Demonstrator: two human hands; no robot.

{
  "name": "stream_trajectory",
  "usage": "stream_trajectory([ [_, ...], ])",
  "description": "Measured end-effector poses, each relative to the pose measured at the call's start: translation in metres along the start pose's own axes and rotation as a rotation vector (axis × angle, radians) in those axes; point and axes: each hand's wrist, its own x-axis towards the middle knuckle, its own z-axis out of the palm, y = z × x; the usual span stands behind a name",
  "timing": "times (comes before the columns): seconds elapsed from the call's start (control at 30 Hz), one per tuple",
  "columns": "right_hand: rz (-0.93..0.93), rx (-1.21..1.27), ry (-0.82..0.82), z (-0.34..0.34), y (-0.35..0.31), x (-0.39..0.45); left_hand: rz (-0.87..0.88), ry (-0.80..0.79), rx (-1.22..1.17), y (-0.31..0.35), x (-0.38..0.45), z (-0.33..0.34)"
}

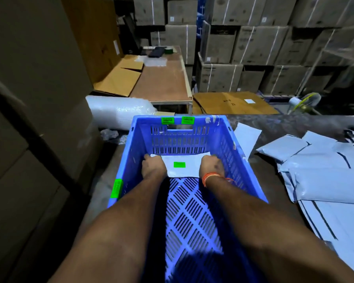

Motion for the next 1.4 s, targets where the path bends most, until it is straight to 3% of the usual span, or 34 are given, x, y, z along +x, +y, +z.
stream_trajectory([
  [0.1, -0.063, -0.120, -0.033, 0.009, 0.001, -0.005, 0.079, -0.040, 0.092, -0.003, 0.001, 0.004],
  [0.3, -0.162, -0.239, -0.053, -0.011, -0.002, -0.016, 0.065, -0.041, 0.081, 0.005, -0.018, -0.014],
  [0.53, -0.295, -0.112, 0.049, -0.090, 0.005, -0.045, 0.299, 0.062, -0.062, 0.053, -0.066, -0.071],
  [0.77, -0.387, 0.099, 0.245, -0.148, 0.059, -0.101, 0.500, 0.212, -0.210, 0.117, -0.151, -0.109],
  [1.0, -0.350, 0.149, 0.302, -0.168, 0.158, -0.152, 0.600, 0.260, -0.175, 0.177, -0.252, -0.093],
  [1.17, -0.345, 0.133, 0.271, -0.171, 0.267, -0.177, 0.607, 0.236, -0.107, 0.227, -0.323, -0.057],
  [1.3, -0.319, 0.155, 0.154, -0.165, 0.360, -0.197, 0.631, 0.182, -0.078, 0.266, -0.381, -0.010],
  [1.4, -0.379, 0.079, -0.014, -0.154, 0.409, -0.209, 0.580, 0.051, -0.060, 0.280, -0.407, 0.031],
])
